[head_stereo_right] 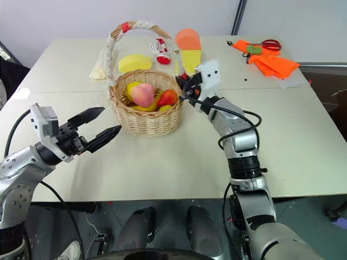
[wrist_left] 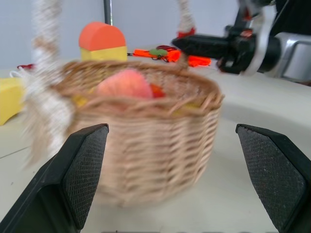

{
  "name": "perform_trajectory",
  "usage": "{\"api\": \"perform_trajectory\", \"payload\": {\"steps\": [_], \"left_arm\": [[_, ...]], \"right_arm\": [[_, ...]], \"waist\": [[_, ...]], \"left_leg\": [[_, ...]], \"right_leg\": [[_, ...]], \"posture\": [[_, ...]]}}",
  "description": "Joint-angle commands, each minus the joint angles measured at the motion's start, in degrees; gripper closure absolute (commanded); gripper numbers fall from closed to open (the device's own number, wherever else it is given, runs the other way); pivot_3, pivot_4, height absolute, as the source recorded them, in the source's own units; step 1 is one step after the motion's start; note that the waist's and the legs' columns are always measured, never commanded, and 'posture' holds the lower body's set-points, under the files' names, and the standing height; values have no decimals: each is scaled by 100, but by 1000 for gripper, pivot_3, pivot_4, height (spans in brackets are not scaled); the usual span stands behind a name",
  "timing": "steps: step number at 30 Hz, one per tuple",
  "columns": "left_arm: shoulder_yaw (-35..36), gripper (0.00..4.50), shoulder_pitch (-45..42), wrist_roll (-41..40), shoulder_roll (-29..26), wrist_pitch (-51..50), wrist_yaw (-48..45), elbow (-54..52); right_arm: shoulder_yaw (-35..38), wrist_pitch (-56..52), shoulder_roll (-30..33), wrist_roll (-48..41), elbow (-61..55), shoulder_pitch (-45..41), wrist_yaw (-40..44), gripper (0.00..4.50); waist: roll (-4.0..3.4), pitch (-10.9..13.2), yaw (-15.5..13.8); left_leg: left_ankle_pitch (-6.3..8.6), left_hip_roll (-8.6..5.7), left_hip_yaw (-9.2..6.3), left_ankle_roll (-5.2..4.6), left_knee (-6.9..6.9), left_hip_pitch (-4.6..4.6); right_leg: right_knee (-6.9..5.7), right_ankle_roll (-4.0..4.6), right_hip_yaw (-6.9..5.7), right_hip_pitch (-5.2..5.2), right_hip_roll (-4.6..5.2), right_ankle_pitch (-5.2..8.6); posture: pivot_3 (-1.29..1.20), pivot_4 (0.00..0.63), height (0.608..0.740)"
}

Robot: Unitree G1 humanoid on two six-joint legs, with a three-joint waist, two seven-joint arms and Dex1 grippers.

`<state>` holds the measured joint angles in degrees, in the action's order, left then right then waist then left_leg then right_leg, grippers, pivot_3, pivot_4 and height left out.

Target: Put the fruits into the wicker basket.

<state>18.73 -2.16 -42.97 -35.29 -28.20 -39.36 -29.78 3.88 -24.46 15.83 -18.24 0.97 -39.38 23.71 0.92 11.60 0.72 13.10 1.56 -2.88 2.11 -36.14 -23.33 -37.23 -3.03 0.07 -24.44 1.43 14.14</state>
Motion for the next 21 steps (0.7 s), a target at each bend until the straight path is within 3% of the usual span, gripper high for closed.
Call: {"api": "perform_trajectory", "payload": {"steps": [1,8,12,17,21], "left_arm": [[-46,0,-120,-26,-9,97,-20,-134],[-437,0,-556,69,72,149,-144,154],[-629,0,-777,181,101,219,-248,345],[-680,0,-851,216,131,246,-319,424],[-614,0,-756,213,116,230,-355,408]], "right_arm": [[795,412,562,228,-212,-42,-454,4486],[1395,793,1399,886,509,227,-1196,4486],[1550,818,1395,896,571,343,-1412,2655],[1638,717,1407,827,35,770,-1437,35],[1837,592,1524,611,-514,1268,-1262,35]], "waist": [[0,0,-14],[0,0,32],[-5,1,69],[-5,0,39],[-5,0,19]], "left_leg": [[0,-1,0,0,0,-1],[0,-2,11,0,2,3],[2,5,36,-3,9,20],[7,26,80,-13,8,39],[9,27,92,-17,6,40]], "right_leg": [[0,4,-1,0,0,2],[2,12,5,0,0,7],[-9,-1,37,-1,-13,-1],[-11,2,83,-2,-39,-3],[-9,1,92,-2,-40,-2]], "posture": [[0,150,737],[0,150,737],[0,150,737],[0,150,737],[0,150,737]]}}
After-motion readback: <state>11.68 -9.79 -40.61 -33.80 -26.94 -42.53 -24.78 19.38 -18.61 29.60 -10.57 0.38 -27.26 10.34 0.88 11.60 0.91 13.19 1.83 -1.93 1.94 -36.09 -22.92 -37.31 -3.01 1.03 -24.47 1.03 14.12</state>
